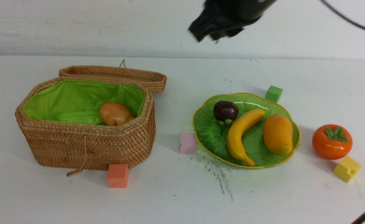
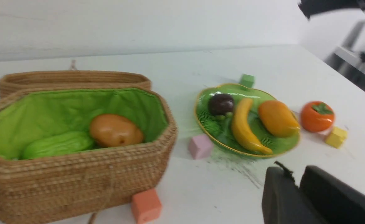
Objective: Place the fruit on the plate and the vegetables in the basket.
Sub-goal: Grab a tomato with your right arm and place it on the plate on the right.
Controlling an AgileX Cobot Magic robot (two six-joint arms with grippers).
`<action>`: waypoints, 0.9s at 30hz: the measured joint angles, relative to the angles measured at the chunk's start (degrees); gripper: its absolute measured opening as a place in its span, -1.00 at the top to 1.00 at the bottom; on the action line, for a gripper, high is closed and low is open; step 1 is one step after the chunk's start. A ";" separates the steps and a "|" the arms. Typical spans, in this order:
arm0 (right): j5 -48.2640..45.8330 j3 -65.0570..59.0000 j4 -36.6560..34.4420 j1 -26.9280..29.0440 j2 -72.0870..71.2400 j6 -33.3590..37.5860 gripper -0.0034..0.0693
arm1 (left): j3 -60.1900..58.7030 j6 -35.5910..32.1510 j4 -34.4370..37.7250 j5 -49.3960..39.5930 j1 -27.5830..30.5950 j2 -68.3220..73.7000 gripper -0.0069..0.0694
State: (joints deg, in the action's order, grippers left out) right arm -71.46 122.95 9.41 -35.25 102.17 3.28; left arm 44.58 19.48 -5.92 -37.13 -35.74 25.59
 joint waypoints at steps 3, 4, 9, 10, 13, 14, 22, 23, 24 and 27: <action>-0.23 -5.34 -0.40 6.46 -3.19 -4.06 0.95 | 0.00 -8.13 8.72 0.00 0.00 0.00 0.58; -0.23 -8.23 -1.26 9.02 -4.48 -5.02 0.95 | 0.00 -10.97 11.55 0.00 0.00 0.00 0.58; -0.16 -23.53 -7.23 21.90 -8.69 -7.76 0.88 | 0.00 -22.15 20.76 -0.40 0.00 0.00 0.58; -0.16 -26.94 -8.89 24.99 -8.95 -8.05 0.83 | 0.00 -24.60 22.41 -0.83 0.00 0.00 0.58; 1.16 -34.06 -13.84 32.21 -8.43 -8.74 0.66 | 0.00 -28.41 24.32 -1.74 0.00 0.00 0.58; 2.41 -35.84 -16.15 34.47 -7.98 -8.88 0.56 | 0.00 -29.76 24.75 -2.19 0.00 0.00 0.58; 14.21 -40.57 -26.98 48.13 -1.65 -7.06 -0.55 | 0.00 -32.74 25.76 -3.22 0.00 0.00 0.58; 15.07 -40.57 -27.34 48.70 -0.50 -6.90 -0.69 | 0.00 -32.79 25.76 -3.38 0.00 0.00 0.58; 15.81 -40.57 -27.57 48.96 0.80 -6.86 -0.82 | 0.00 -32.79 25.76 -3.51 0.00 0.00 0.58; 17.48 -40.57 -27.96 49.02 4.18 -6.67 -0.95 | 0.00 -32.79 25.76 -3.92 0.00 0.00 0.58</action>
State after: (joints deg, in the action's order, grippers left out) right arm -53.98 82.38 -18.55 13.76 106.35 -3.39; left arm 44.58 -13.30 19.84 -41.06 -35.74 25.59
